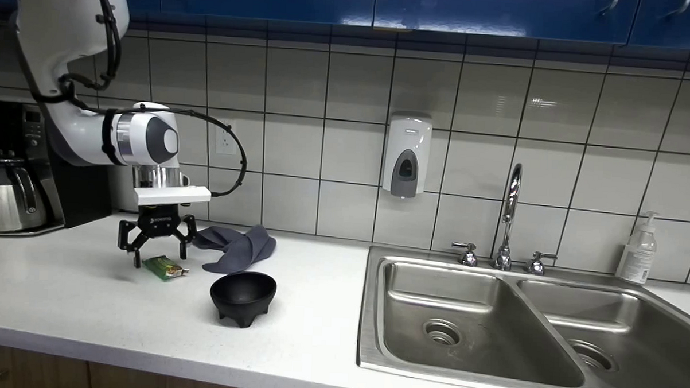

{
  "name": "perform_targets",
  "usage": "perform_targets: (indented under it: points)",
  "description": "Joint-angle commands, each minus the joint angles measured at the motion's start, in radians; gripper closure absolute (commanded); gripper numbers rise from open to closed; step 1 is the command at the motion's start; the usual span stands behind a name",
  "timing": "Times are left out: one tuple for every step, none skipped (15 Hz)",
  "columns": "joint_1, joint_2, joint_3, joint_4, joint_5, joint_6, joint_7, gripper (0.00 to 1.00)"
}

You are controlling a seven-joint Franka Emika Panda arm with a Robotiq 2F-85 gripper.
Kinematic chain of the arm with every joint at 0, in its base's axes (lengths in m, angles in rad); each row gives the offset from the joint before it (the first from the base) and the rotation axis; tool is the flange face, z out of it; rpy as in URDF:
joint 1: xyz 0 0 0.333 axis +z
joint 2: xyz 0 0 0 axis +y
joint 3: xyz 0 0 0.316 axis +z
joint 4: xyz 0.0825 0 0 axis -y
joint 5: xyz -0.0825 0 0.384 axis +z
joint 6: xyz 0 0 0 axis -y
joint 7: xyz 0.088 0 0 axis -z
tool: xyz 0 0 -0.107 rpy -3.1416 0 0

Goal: Put the green bar in the bowl

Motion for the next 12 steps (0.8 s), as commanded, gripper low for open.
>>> perform_targets:
  points:
    - [0.001, 0.045, 0.015, 0.053, -0.007, 0.010, 0.038, 0.00]
    - [0.002, 0.052, 0.019, 0.062, -0.005, 0.008, 0.041, 0.00]
    - [0.003, 0.059, 0.022, 0.071, -0.006, 0.007, 0.044, 0.00]
    - [0.005, 0.066, 0.023, 0.079, -0.008, 0.009, 0.049, 0.00]
    - [0.006, 0.072, 0.024, 0.085, -0.011, 0.009, 0.053, 0.00]
    - [0.008, 0.078, 0.024, 0.095, -0.014, 0.002, 0.058, 0.00]
    - [0.011, 0.080, 0.021, 0.095, -0.020, 0.007, 0.072, 0.00]
    - [0.010, 0.075, 0.017, 0.093, -0.031, -0.001, 0.072, 0.00]
    - [-0.003, 0.068, 0.029, 0.074, -0.010, 0.006, 0.042, 0.00]
    - [-0.003, 0.070, 0.029, 0.076, -0.013, 0.006, 0.044, 0.00]
    - [-0.003, 0.070, 0.029, 0.076, -0.013, 0.006, 0.045, 0.00]
    - [-0.003, 0.070, 0.029, 0.077, -0.013, 0.006, 0.045, 0.00]
